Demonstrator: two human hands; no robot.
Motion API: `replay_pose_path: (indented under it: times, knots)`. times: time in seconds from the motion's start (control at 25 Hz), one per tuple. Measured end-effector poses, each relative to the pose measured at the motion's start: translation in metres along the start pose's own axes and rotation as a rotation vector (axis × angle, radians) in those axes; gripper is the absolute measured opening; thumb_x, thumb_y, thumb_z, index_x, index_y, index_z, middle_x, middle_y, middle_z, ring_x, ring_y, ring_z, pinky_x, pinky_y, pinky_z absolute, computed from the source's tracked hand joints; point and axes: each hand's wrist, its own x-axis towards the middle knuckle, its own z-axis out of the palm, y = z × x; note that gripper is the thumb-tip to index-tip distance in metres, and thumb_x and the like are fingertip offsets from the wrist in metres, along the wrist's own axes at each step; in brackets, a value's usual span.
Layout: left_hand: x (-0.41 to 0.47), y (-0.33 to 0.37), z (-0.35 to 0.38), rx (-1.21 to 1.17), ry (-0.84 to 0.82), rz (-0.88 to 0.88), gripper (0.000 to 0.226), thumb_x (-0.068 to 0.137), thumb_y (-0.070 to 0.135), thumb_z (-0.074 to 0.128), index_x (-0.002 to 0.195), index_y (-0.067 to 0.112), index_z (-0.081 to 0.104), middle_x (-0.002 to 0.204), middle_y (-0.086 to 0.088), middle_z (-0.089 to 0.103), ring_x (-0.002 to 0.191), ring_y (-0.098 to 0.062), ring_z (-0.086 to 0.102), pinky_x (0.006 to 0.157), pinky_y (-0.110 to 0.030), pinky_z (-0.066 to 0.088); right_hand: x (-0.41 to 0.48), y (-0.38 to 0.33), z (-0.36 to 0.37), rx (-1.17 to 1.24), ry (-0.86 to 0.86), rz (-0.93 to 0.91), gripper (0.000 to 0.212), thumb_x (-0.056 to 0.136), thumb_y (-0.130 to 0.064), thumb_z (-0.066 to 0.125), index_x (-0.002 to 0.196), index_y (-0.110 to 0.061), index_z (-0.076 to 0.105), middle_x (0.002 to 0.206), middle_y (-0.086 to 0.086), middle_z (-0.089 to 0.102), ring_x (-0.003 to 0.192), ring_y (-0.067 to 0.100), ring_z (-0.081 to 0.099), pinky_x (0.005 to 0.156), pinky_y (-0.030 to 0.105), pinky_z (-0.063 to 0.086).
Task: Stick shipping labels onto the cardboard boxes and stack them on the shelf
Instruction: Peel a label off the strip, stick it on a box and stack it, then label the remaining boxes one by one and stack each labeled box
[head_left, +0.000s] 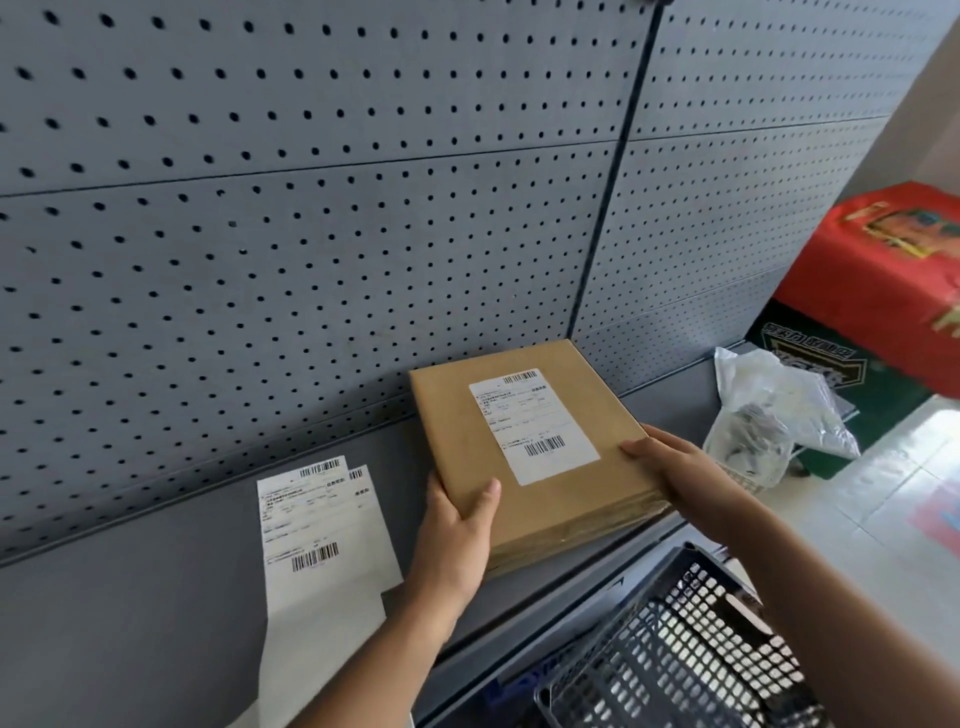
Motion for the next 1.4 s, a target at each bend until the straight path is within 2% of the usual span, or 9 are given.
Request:
replay_pose_path:
  times: [0.12,0.28,0.36,0.48,0.72,0.88,1.04,1.28,1.4]
  knots:
    - [-0.001,0.001,-0.001,-0.003,-0.014,-0.003,0.073,0.097,0.051,0.057,0.157,0.023,0.027,0.139,0.006,0.06,0.121,-0.014,0.06,0.102,-0.032,0.047,0.002,-0.002,-0.005,-0.074,-0.009,0.002,0.028,0.097,-0.024,0.059,0.124,-0.024,0.068,0.111,0.011,0.076,0.093,0.026,0.073,0.086,0.039,0.056]
    - [-0.004,0.012,-0.03,0.052,0.005,0.021,0.078,0.098,0.056,0.05,0.161,0.025,0.015,0.154,0.012,0.038,0.147,-0.015,0.036,0.117,-0.03,0.029,-0.008,-0.025,0.005,-0.314,0.156,-0.103,0.03,0.098,-0.028,0.059,0.128,-0.03,0.063,0.121,0.001,0.069,0.103,0.019,0.066,0.093,0.036,0.049]
    - [-0.003,0.022,-0.056,0.095,0.057,0.077,0.073,0.098,0.055,0.052,0.159,0.026,0.026,0.163,0.005,0.034,0.148,-0.014,0.035,0.12,-0.034,0.028,-0.013,-0.042,0.024,-0.439,0.219,-0.196,0.034,0.1,-0.03,0.056,0.134,-0.028,0.059,0.129,0.0,0.061,0.112,0.019,0.059,0.095,0.036,0.044]
    - [-0.016,0.045,-0.113,0.116,0.188,0.155,0.059,0.099,0.045,0.056,0.152,0.022,0.041,0.154,0.001,0.047,0.141,-0.012,0.043,0.111,-0.027,0.033,-0.021,-0.067,0.071,-0.571,0.241,-0.408,0.038,0.098,-0.032,0.059,0.135,-0.025,0.057,0.135,-0.002,0.051,0.119,0.017,0.05,0.095,0.035,0.038]
    - [-0.079,0.072,-0.235,0.177,0.457,0.297,0.046,0.1,0.043,0.056,0.142,0.026,0.05,0.149,0.011,0.05,0.135,-0.008,0.048,0.114,-0.037,0.039,-0.045,-0.113,0.199,-0.653,0.029,-0.616,0.037,0.097,-0.032,0.061,0.134,-0.03,0.057,0.133,-0.007,0.05,0.11,0.015,0.05,0.095,0.033,0.038]
    - [-0.136,0.074,-0.313,0.246,0.658,0.33,0.045,0.098,0.049,0.054,0.14,0.032,0.051,0.145,0.018,0.051,0.133,-0.005,0.048,0.113,-0.039,0.04,-0.07,-0.142,0.295,-0.638,-0.166,-0.714,0.038,0.098,-0.034,0.059,0.135,-0.034,0.055,0.14,-0.005,0.05,0.128,0.026,0.051,0.095,0.03,0.035]
    - [-0.194,0.067,-0.391,0.282,0.834,0.343,0.044,0.098,0.048,0.055,0.138,0.03,0.053,0.142,0.018,0.054,0.132,-0.004,0.05,0.113,-0.037,0.041,-0.106,-0.164,0.391,-0.623,-0.331,-0.81,0.04,0.098,-0.039,0.057,0.137,-0.033,0.054,0.141,-0.006,0.05,0.129,0.025,0.053,0.099,0.03,0.038]
    - [-0.282,0.049,-0.488,0.322,1.049,0.312,0.037,0.1,0.045,0.054,0.134,0.03,0.056,0.138,0.015,0.058,0.13,-0.004,0.052,0.114,-0.038,0.041,-0.17,-0.173,0.514,-0.593,-0.538,-0.84,0.039,0.1,-0.041,0.052,0.139,-0.036,0.05,0.14,-0.013,0.046,0.123,0.027,0.056,0.081,0.023,0.038]
    - [-0.317,0.039,-0.526,0.335,1.151,0.306,0.035,0.101,0.044,0.054,0.133,0.03,0.058,0.136,0.016,0.059,0.128,-0.005,0.052,0.112,-0.036,0.041,-0.198,-0.175,0.563,-0.549,-0.631,-0.857,0.043,0.1,-0.043,0.051,0.142,-0.034,0.048,0.14,-0.015,0.045,0.133,0.017,0.048,0.09,0.024,0.037]
